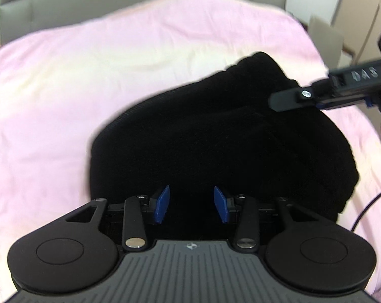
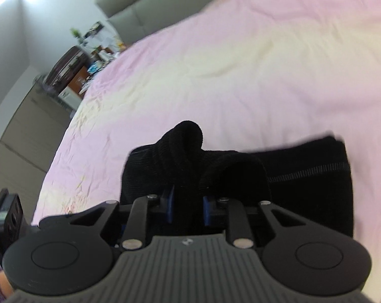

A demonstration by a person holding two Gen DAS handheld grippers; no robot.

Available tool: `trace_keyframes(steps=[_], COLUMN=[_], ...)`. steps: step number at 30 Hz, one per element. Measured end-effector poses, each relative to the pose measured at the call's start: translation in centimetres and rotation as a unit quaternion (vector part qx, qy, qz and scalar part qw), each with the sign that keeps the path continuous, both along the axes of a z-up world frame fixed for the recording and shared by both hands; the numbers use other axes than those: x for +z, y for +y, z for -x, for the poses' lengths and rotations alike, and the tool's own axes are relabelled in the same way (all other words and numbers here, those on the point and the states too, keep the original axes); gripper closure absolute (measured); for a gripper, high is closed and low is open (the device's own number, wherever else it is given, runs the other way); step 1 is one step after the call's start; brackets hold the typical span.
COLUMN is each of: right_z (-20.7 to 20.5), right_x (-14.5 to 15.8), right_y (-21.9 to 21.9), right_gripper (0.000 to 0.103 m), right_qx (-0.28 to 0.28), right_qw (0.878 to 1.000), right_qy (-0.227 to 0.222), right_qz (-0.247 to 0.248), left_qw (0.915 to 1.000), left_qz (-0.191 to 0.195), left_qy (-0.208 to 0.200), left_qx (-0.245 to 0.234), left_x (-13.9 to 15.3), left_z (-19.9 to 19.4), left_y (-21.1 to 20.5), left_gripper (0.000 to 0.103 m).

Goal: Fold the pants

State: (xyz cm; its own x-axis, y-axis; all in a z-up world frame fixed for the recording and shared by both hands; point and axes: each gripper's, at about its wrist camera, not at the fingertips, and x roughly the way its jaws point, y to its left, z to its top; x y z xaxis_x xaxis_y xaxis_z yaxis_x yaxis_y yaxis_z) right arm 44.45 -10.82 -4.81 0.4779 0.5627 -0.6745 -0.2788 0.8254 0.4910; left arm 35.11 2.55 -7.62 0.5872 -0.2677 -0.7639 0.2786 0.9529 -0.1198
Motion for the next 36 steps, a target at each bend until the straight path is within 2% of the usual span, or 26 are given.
trace_keyframes(steps=[4, 6, 9, 13, 17, 21, 24, 27, 31, 33, 36], right_z=[0.3, -0.1, -0.8, -0.9, -1.7, -2.8, -3.4, -3.8, -3.4, -2.7, 0.0], right_x=[3.5, 3.9, 1.7, -4.4, -7.3, -8.0, -8.8, -9.8, -9.4, -8.1, -5.3], right_y=[-1.1, -3.2, -6.2, -9.6, -10.4, -9.8, -9.1, -8.8, -8.7, -8.5, -8.4], right_gripper=[0.087, 0.087, 0.087, 0.086, 0.082, 0.077, 0.075, 0.073, 0.071, 0.068, 0.066], right_qx=[-0.029, -0.054, -0.093, -0.142, -0.137, -0.105, -0.088, -0.089, -0.093, -0.093, -0.082], right_qw=[0.998, 0.998, 0.995, 0.987, 0.988, 0.987, 0.985, 0.983, 0.982, 0.983, 0.983], right_qy=[-0.044, -0.036, 0.009, 0.069, 0.062, 0.053, 0.045, 0.040, 0.039, 0.033, -0.006], right_qz=[0.022, 0.020, 0.036, 0.026, 0.045, 0.106, 0.141, 0.153, 0.158, 0.155, 0.162], left_qw=[0.9992, 0.9987, 0.9983, 0.9977, 0.9977, 0.9970, 0.9962, 0.9937, 0.9909, 0.9905, 0.9919], left_qz=[-0.002, -0.006, -0.010, -0.002, -0.017, -0.040, -0.041, -0.048, -0.086, -0.102, -0.105], left_qy=[-0.027, -0.031, -0.029, -0.024, -0.019, 0.002, 0.019, 0.043, 0.040, 0.022, -0.009], left_qx=[0.030, 0.039, 0.050, 0.064, 0.063, 0.066, 0.075, 0.092, 0.096, 0.090, 0.070], left_x=[2.2, 2.4, 1.6, 0.3, -0.9, -3.2, -4.6, -6.0, -4.7, -3.3, -1.5], left_z=[0.0, -0.3, -1.2, -2.9, -5.4, -7.5, -9.0, -10.1, -9.6, -8.4, -5.8], left_y=[1.7, 2.0, 1.9, 1.0, -0.5, -2.3, -2.6, -2.7, -3.9, -3.9, -3.4], left_gripper=[0.054, 0.054, 0.054, 0.055, 0.056, 0.057, 0.057, 0.056, 0.056, 0.056, 0.054])
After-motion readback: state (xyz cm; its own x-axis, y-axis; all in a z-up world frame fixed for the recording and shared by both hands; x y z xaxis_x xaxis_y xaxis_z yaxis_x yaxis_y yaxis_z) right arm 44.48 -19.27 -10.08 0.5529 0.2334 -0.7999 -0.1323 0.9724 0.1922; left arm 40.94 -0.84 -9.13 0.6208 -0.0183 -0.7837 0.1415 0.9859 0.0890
